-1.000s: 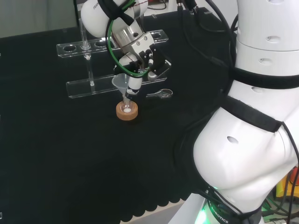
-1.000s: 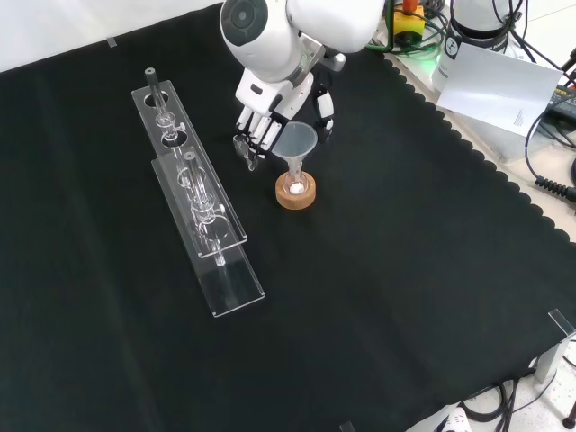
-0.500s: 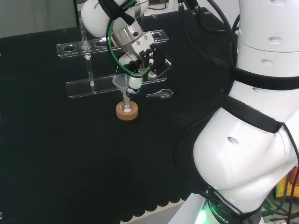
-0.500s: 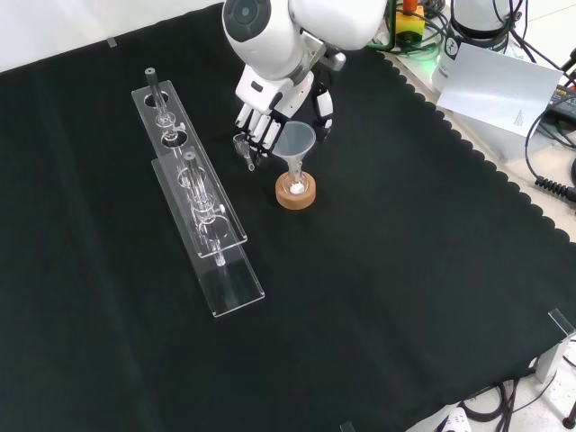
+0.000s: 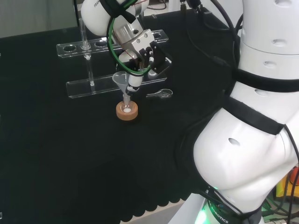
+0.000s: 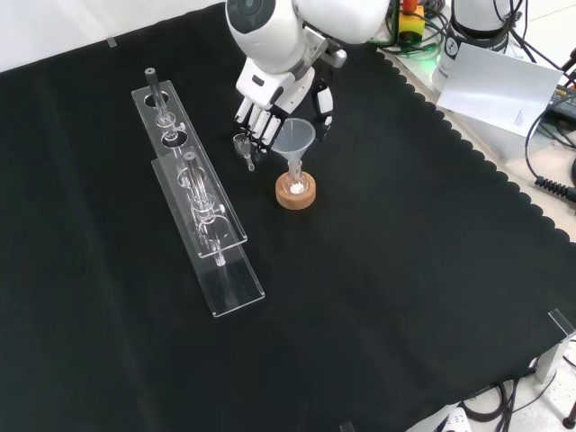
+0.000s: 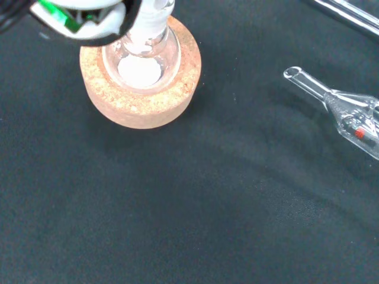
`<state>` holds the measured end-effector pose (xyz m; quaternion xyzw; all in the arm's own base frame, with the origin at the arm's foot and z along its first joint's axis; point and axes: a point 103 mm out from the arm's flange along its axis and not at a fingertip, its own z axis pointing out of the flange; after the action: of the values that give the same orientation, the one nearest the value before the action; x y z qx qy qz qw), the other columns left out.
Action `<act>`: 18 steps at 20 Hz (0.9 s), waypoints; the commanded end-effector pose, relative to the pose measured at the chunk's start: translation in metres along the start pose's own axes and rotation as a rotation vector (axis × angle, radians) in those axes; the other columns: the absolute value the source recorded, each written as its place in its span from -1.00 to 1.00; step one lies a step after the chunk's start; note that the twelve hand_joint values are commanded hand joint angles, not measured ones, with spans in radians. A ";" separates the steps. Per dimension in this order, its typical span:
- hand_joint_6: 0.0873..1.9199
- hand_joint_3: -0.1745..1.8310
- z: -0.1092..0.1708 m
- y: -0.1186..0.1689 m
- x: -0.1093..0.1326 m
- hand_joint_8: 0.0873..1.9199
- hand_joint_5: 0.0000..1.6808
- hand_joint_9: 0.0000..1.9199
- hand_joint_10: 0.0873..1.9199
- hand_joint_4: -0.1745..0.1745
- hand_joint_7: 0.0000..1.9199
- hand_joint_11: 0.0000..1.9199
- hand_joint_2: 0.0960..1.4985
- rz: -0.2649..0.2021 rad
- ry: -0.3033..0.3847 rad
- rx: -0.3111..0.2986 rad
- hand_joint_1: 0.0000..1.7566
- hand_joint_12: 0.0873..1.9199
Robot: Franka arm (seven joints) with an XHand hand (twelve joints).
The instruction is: Remove the funnel from the round-bottom flask.
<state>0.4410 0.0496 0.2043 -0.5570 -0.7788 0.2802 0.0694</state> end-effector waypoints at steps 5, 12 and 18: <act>-0.87 -0.18 -0.010 -0.008 0.000 -0.22 -0.36 -0.27 -0.42 -0.18 -0.41 -0.67 -0.24 0.014 -0.019 -0.025 -0.03 0.36; -0.57 -0.17 -0.027 -0.017 -0.005 -0.18 -0.46 -0.26 -0.43 -0.18 -0.41 -0.65 -0.24 0.030 -0.034 -0.053 -0.03 0.35; -0.50 -0.16 -0.043 -0.030 -0.011 -0.17 -0.46 -0.26 -0.42 -0.17 -0.41 -0.65 -0.24 0.056 -0.045 -0.068 -0.02 0.35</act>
<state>0.4404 0.0506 0.2448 -0.5689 -0.7772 0.2669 0.0324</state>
